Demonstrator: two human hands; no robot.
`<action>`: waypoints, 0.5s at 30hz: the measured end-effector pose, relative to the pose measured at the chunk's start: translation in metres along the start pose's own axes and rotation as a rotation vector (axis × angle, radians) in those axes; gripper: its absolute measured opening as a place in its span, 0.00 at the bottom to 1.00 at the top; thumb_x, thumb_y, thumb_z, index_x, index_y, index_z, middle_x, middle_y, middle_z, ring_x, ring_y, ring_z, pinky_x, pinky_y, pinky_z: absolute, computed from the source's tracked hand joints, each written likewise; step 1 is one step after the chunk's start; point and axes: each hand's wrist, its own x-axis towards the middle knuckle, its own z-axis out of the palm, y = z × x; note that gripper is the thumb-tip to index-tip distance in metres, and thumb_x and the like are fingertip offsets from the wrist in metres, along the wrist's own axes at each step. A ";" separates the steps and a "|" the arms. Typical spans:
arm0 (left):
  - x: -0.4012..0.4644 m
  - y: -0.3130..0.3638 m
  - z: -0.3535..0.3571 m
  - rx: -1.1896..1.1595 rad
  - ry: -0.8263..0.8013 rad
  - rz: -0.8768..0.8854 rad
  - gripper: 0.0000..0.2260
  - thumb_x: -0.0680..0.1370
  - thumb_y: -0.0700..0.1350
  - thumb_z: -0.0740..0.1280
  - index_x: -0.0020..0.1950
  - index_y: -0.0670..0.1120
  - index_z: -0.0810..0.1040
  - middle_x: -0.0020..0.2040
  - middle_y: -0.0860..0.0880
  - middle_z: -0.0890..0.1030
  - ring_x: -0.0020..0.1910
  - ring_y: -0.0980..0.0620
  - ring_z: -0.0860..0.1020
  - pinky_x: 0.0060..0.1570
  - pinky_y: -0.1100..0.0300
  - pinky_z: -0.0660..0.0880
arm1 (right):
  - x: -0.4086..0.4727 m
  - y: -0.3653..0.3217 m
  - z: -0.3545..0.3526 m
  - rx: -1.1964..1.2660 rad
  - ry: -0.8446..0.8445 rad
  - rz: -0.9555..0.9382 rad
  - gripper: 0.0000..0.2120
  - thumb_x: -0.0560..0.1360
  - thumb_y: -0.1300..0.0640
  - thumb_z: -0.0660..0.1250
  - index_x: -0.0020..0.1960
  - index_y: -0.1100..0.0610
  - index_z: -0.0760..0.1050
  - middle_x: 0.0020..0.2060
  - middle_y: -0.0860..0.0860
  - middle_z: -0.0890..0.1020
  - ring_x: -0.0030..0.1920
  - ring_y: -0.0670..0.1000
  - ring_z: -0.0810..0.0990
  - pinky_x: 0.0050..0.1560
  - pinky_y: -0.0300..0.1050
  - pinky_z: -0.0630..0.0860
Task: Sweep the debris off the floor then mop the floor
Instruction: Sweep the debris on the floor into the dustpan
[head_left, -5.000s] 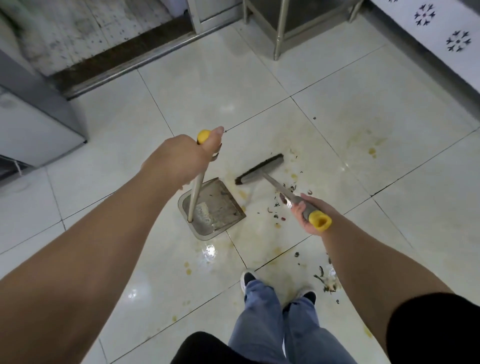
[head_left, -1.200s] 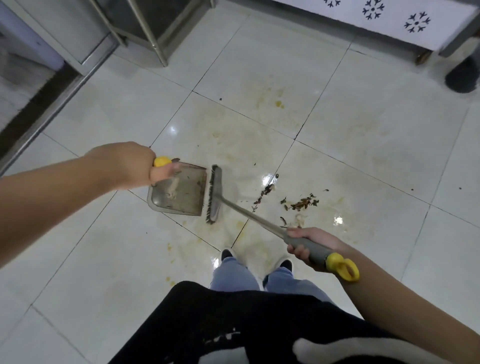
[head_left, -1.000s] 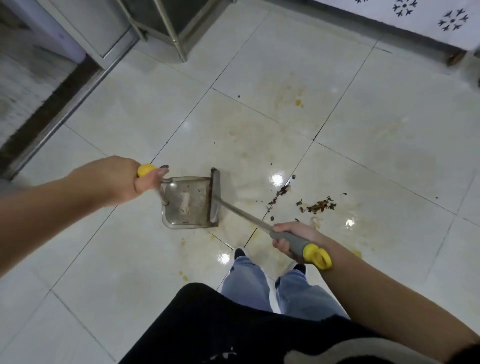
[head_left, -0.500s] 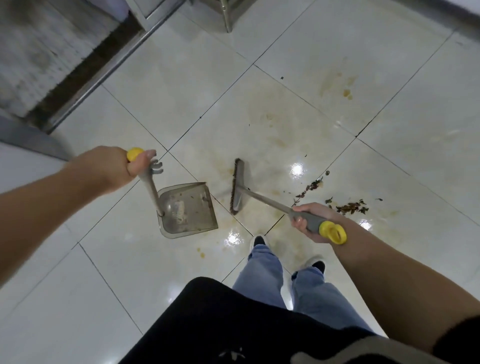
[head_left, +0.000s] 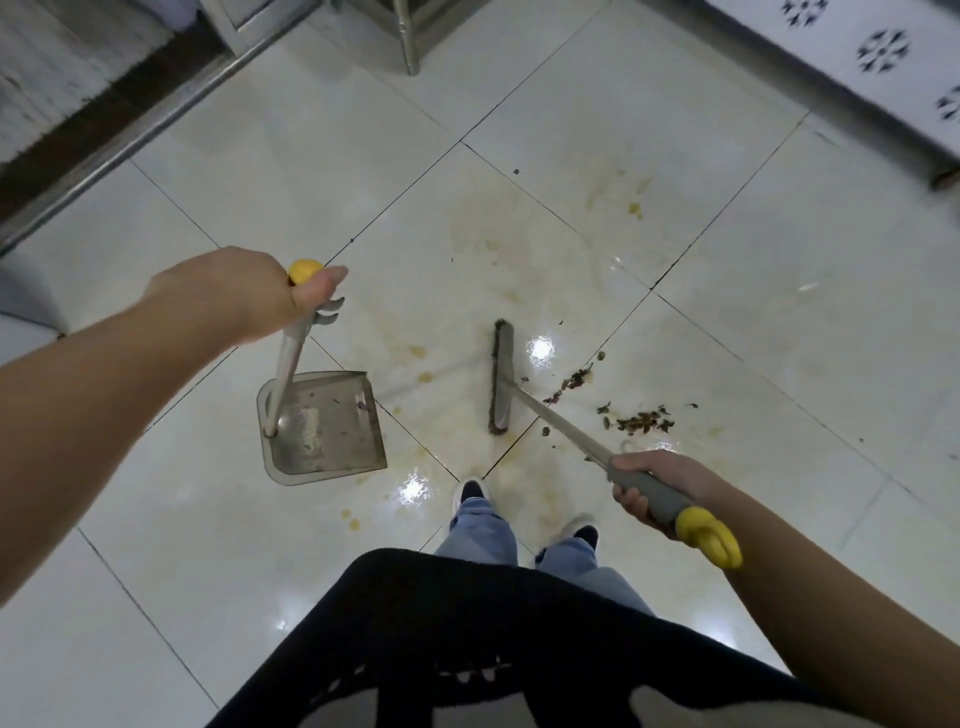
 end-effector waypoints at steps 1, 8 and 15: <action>0.000 0.004 -0.002 -0.005 -0.012 -0.002 0.45 0.58 0.76 0.36 0.32 0.40 0.75 0.32 0.42 0.74 0.38 0.43 0.74 0.42 0.53 0.69 | -0.004 -0.003 0.003 -0.019 -0.005 -0.001 0.08 0.79 0.60 0.59 0.45 0.64 0.68 0.22 0.55 0.74 0.16 0.47 0.71 0.16 0.32 0.69; -0.012 0.004 -0.011 -0.036 0.038 -0.028 0.37 0.71 0.70 0.44 0.26 0.38 0.69 0.21 0.42 0.71 0.28 0.47 0.72 0.28 0.58 0.60 | -0.004 -0.012 0.032 0.232 -0.232 0.103 0.12 0.79 0.56 0.58 0.43 0.64 0.69 0.26 0.55 0.75 0.16 0.46 0.71 0.16 0.31 0.69; -0.017 0.064 -0.023 -0.114 0.027 0.089 0.35 0.75 0.68 0.46 0.25 0.40 0.66 0.21 0.44 0.69 0.27 0.48 0.70 0.29 0.58 0.60 | 0.029 -0.019 0.028 0.398 -0.176 -0.022 0.13 0.81 0.55 0.57 0.45 0.66 0.69 0.35 0.54 0.71 0.16 0.46 0.73 0.16 0.33 0.71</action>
